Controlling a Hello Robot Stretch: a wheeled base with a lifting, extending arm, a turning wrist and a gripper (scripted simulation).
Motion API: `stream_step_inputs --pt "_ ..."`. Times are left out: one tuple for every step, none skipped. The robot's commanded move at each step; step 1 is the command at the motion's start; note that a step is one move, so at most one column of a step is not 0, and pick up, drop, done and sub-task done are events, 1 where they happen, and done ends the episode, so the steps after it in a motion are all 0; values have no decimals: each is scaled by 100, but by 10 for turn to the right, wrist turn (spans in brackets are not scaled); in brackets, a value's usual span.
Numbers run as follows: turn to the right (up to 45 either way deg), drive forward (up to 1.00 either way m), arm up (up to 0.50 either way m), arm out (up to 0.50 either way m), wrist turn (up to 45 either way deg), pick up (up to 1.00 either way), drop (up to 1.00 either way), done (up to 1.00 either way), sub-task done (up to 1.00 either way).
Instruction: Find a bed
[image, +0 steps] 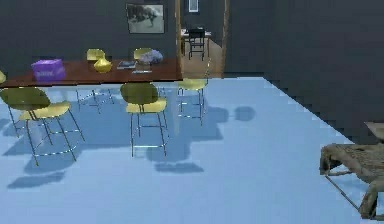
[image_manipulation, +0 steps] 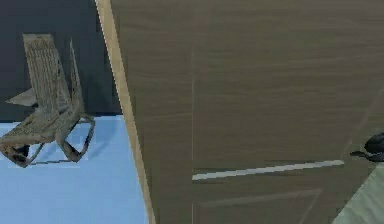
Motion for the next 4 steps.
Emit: stream_step_inputs --pt "0 25 0 0 0 0 0 0 0" --pt "150 0 0 0 0 0 0 0 0" --pt "0 100 0 0 0 0 0 0 0" --pt "30 0 0 0 0 0 0 0 0"
